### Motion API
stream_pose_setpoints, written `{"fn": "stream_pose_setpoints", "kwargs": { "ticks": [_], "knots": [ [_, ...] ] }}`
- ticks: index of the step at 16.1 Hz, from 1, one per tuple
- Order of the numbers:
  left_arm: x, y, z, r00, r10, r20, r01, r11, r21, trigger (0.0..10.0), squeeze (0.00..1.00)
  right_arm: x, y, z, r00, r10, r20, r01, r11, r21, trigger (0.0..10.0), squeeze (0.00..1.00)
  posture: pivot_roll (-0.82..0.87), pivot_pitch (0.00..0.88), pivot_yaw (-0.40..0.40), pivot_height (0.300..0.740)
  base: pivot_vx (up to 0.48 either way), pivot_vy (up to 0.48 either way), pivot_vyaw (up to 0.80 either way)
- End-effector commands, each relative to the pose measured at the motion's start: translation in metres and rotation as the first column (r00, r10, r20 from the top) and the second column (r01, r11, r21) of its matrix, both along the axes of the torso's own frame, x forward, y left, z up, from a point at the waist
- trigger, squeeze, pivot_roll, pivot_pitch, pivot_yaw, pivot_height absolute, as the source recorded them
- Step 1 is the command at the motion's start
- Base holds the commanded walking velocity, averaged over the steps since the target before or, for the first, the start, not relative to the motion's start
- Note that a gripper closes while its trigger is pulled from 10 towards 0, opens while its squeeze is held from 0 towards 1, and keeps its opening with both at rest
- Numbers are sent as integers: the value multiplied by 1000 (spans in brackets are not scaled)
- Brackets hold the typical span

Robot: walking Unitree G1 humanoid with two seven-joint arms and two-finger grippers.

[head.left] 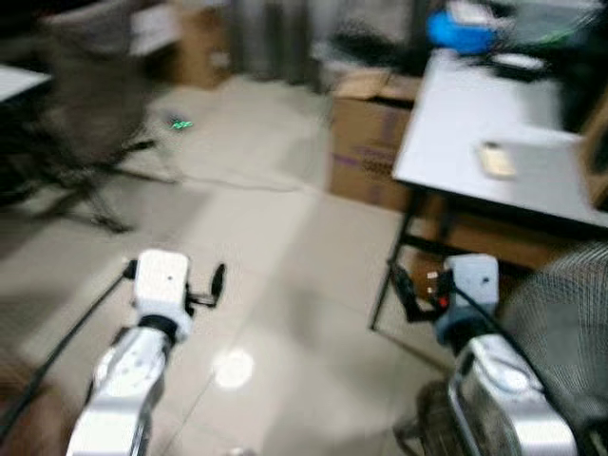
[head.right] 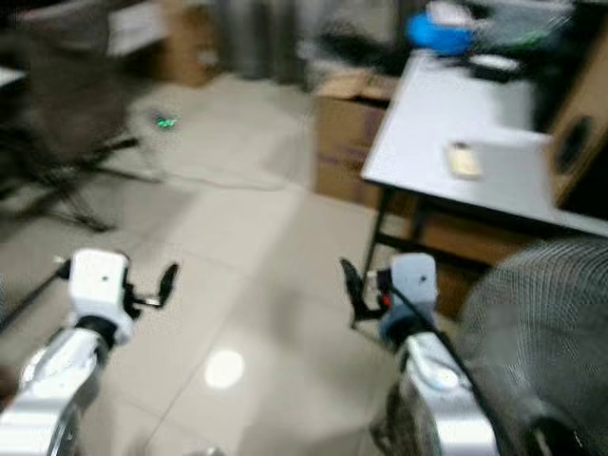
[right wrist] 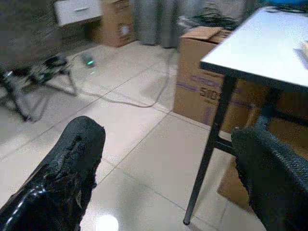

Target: Move the pillow to the sofa from floor

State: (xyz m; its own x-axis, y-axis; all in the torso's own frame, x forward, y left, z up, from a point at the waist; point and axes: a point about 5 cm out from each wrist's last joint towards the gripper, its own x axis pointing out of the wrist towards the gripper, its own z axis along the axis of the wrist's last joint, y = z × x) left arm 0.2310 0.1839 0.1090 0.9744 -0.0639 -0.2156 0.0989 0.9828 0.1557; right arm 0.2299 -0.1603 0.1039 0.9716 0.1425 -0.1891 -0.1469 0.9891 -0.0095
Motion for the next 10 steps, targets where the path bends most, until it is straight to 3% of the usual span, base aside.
{"fn": "stream_pose_setpoints", "kwargs": {
  "ticks": [1, 3, 7, 9, 10],
  "knots": [
    [-2, 7, 0, 1000, 24, -4, -24, 1000, 14, 10000, 0, 0, 8, 4, 999, 35, 8, -35, 999, 8, 10000, 1000, -106, 0, 14, 740, 0, 0, 800],
    [-4, 11, -3, 998, 63, -9, -63, 998, 8, 10000, 0, 0, 16, 5, 997, 79, 9, -80, 996, 35, 10000, 1000, -76, 0, -2, 740, 0, 0, 800],
    [-4, 20, 1, 998, 58, -27, -57, 998, 40, 10000, 0, 6, 11, -5, 999, -36, -22, 37, 998, 55, 10000, 1000, -40, 0, 10, 740, 0, 0, 800],
    [-5, 22, -8, 991, 17, -134, -16, 1000, 9, 10000, 0, 10, 9, -6, 997, -73, -23, 74, 995, 72, 10000, 1000, -20, 0, 6, 740, 0, 0, 800],
    [-5, 22, -8, 992, 15, -129, -13, 1000, 18, 10000, 0, 11, 8, -7, 997, -72, -25, 74, 995, 70, 10000, 1000, -20, 0, 6, 740, 0, 0, 800]
  ]
}}
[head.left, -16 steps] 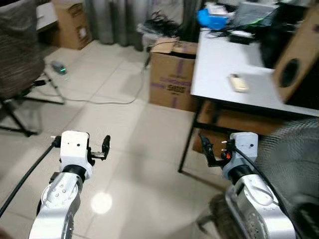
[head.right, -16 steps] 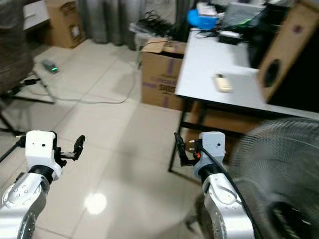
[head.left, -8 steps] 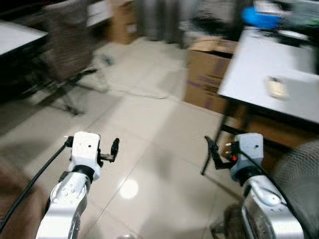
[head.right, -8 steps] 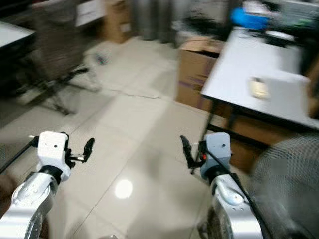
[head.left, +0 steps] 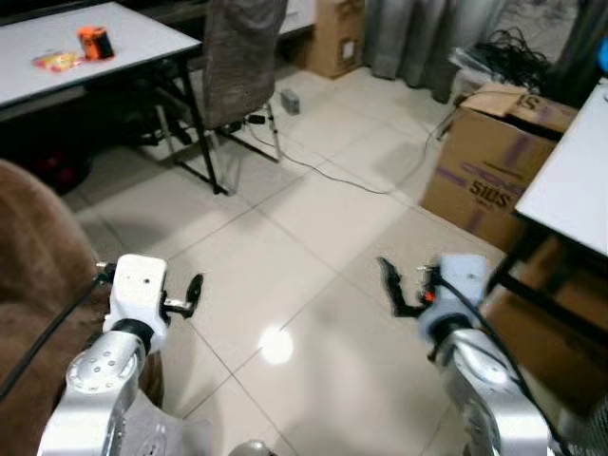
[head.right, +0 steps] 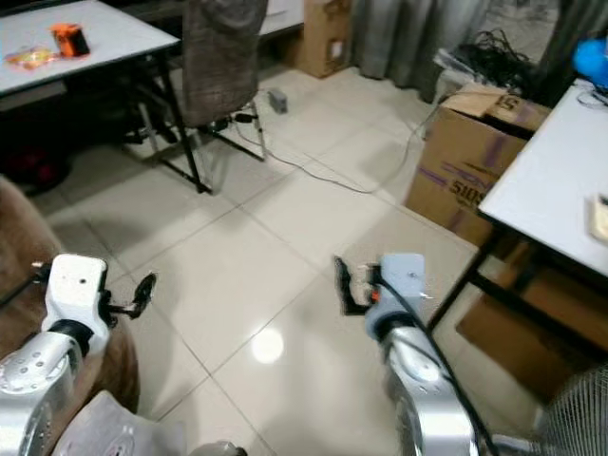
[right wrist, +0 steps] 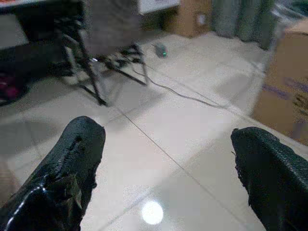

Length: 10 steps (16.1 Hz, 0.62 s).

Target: Move the pillow to the sofa from floor

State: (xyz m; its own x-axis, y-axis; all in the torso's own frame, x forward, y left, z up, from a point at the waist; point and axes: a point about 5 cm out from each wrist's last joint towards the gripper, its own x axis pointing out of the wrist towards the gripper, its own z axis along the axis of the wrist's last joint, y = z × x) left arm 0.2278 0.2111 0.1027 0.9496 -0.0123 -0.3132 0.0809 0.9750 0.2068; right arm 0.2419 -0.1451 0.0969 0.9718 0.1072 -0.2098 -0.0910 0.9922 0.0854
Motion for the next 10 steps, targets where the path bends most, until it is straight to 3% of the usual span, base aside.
{"fn": "stream_pose_setpoints", "kwargs": {
  "ticks": [1, 5, 7, 10],
  "knots": [
    [3, -7, 2, 998, -33, 46, 32, 999, 40, 10000, 0, 3, -7, 1, 999, -32, 7, 32, 999, -15, 10000, 1000, -31, 0, 6, 740, 0, 0, 800],
    [11, -12, -3, 998, 13, 63, -14, 1000, 23, 10000, 0, 4, -31, -6, 987, -157, -26, 154, 984, -89, 10000, 1000, -47, 0, 13, 740, 0, 0, 800],
    [12, -13, -2, 997, 13, 79, -12, 1000, -15, 10000, 0, 6, -27, 0, 992, -129, -7, 128, 990, -52, 10000, 1000, -48, 0, 7, 740, 0, 0, 800],
    [12, -20, -1, 994, -47, 99, 45, 999, 16, 10000, 0, 6, -20, 4, 996, -85, 9, 85, 996, -30, 10000, 1000, -57, 0, 8, 740, 0, 0, 800]
  ]
}}
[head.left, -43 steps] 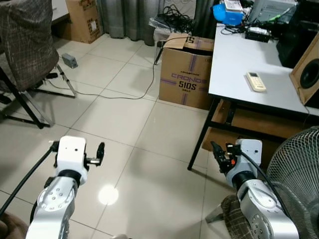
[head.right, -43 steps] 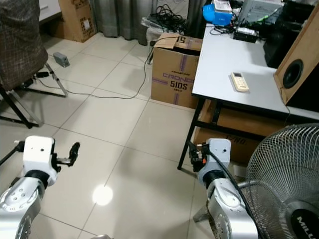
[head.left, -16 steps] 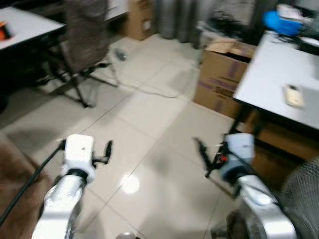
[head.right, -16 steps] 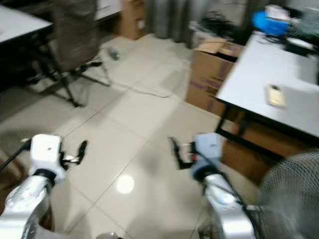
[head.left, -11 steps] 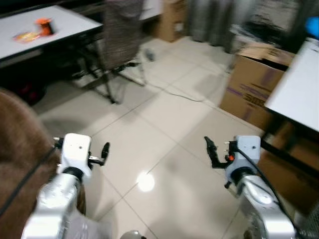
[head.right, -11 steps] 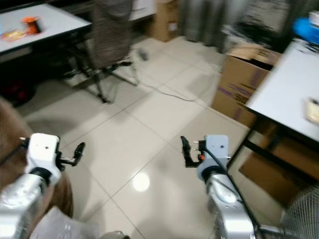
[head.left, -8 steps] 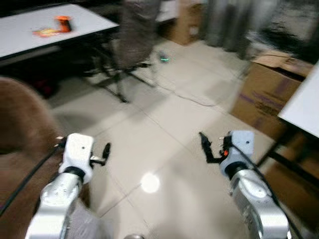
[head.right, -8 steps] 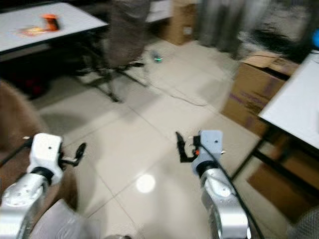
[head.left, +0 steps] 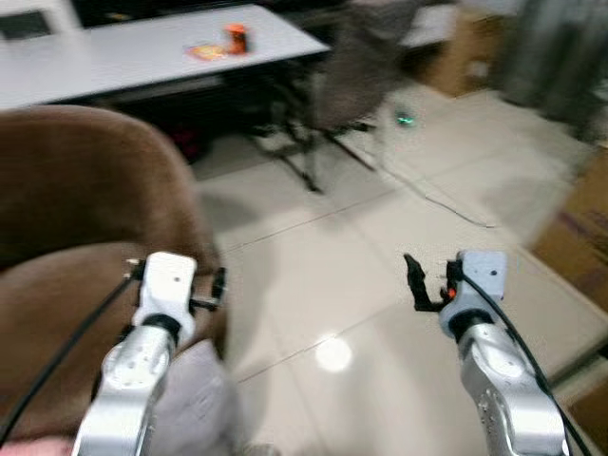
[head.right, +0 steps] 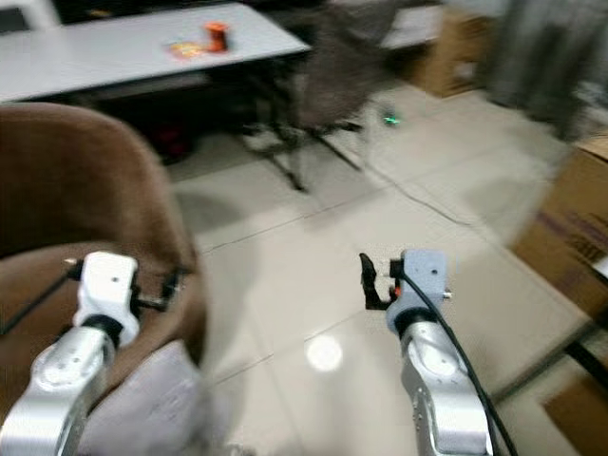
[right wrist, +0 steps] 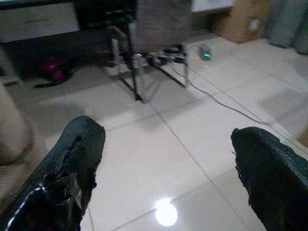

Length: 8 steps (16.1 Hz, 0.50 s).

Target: Move the pillow to the sofa from floor

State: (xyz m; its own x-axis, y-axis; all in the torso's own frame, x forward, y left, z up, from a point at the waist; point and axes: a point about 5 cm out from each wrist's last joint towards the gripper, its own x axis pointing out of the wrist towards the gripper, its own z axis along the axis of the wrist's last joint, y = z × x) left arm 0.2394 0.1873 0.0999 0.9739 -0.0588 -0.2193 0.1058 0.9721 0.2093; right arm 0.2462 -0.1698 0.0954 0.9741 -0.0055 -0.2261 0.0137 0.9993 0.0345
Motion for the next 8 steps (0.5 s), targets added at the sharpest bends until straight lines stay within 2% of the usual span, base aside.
{"fn": "stream_pose_setpoints", "kwargs": {
  "ticks": [1, 7, 8],
  "knots": [
    [1, 5, 3, 1000, 16, 19, -16, 1000, 19, 10000, 0, 1, 4, 4, 1000, 9, 20, -9, 1000, 17, 10000, 1000, -59, 0, 9, 740, 0, 0, 800],
    [3, 10, 8, 996, 50, 68, -50, 999, 3, 10000, 0, 6, 10, 5, 998, 47, 33, -47, 999, 0, 10000, 1000, -38, 0, 0, 740, 0, 0, 800],
    [3, 11, 9, 996, 55, 71, -55, 998, 2, 10000, 0, 7, 11, 4, 998, 48, 33, -48, 999, -2, 10000, 1000, -30, 0, -4, 740, 0, -330, 800]
  ]
}}
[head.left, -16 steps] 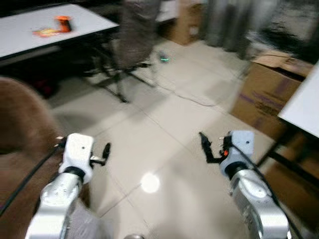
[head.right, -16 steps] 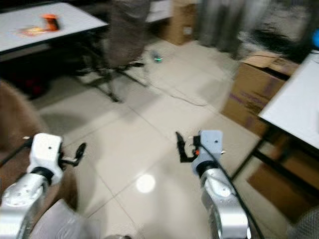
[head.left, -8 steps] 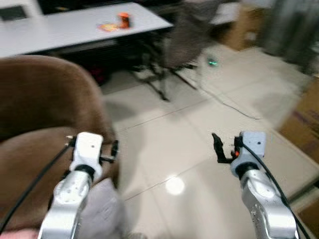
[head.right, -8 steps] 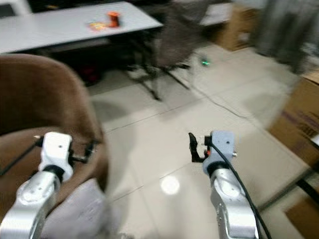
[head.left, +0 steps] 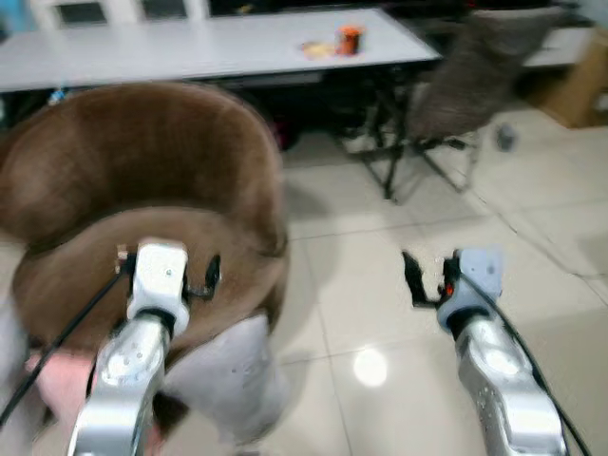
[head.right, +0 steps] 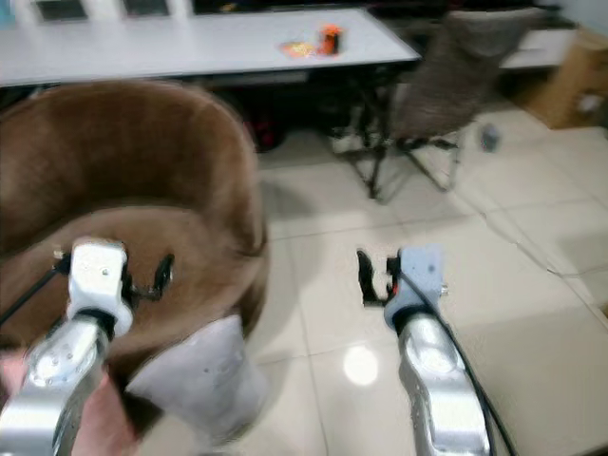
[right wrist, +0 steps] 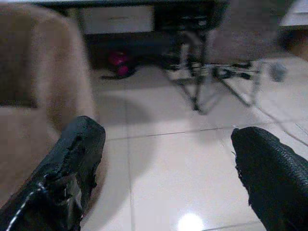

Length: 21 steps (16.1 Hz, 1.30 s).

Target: Move the pillow to the sofa from floor

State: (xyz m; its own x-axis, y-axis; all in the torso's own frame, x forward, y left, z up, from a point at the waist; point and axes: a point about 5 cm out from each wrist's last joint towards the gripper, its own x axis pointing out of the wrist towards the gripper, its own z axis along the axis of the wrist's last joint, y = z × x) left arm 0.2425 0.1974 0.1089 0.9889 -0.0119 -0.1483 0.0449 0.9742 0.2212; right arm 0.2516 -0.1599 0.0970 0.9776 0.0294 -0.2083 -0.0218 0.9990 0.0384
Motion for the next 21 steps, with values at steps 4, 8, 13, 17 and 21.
{"fn": "stream_pose_setpoints", "kwargs": {
  "ticks": [4, 8, 13, 17, 21],
  "knots": [
    [-3, 2, 1, 1000, 25, 3, -25, 1000, 7, 10000, 0, 5, 6, 2, 999, 35, 15, -35, 999, -13, 10000, 1000, -3, 0, -27, 740, 0, -381, 800],
    [-2, 3, 2, 999, 33, 7, -33, 999, 12, 10000, 0, 9, 6, 3, 999, 38, 19, -38, 999, -20, 10000, 1000, 3, 0, -30, 740, 0, -384, 800],
    [-2, 5, 3, 999, 47, 25, -47, 999, -7, 10000, 0, 11, 9, 7, 997, 60, 52, -57, 997, -57, 10000, 1000, 1, 0, -29, 740, 0, -153, 320],
    [-1, 4, 6, 999, 16, 44, -16, 1000, 2, 10000, 0, 11, 11, 8, 991, 108, 75, -101, 990, -95, 10000, 0, -3, 0, -27, 740, 0, 0, 0],
    [-1, 3, 6, 999, 0, 50, 0, 1000, -9, 10000, 0, 12, 7, 7, 995, 66, 73, -65, 998, -17, 10000, 0, -2, 0, -27, 740, 325, 0, 130]
  ]
}}
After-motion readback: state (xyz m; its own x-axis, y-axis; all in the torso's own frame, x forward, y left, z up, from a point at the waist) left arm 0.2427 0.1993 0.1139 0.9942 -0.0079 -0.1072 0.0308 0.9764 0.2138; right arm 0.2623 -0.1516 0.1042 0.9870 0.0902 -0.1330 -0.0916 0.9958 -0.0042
